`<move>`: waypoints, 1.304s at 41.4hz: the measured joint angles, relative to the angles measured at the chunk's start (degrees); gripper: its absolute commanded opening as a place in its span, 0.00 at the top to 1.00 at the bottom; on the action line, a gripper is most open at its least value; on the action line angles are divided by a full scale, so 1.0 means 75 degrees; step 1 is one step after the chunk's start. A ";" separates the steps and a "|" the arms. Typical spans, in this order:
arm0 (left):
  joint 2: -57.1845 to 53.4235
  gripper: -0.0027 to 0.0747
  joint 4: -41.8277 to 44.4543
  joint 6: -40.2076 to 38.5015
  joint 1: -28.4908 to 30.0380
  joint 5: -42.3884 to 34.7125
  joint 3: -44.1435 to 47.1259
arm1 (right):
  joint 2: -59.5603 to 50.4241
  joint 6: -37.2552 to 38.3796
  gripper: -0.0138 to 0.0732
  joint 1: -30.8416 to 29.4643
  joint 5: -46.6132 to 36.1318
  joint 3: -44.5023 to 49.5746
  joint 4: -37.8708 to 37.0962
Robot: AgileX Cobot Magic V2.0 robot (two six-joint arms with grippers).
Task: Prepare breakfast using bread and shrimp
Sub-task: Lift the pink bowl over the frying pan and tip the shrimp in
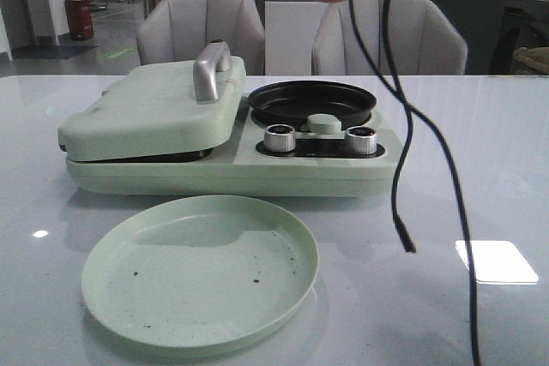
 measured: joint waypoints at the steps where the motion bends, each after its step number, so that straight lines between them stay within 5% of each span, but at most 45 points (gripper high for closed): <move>1: 0.0000 0.84 0.0000 0.0000 0.0000 0.0000 0.0000 | 0.0131 0.0151 0.78 0.0041 0.0072 0.0000 -0.0320; 7: 0.0000 0.84 0.0000 0.0000 0.0000 0.0000 0.0000 | 0.0691 0.0951 0.78 0.0191 0.0676 0.0000 -0.1556; 22: 0.0000 0.84 0.0000 0.0000 0.0000 0.0000 0.0000 | 0.1057 0.1212 0.78 0.0322 0.1158 0.0000 -0.1897; 54: 0.0000 0.84 0.0000 0.0000 0.0000 0.0000 0.0000 | 0.1064 -0.0452 0.78 0.0388 0.1505 -0.1980 -0.1897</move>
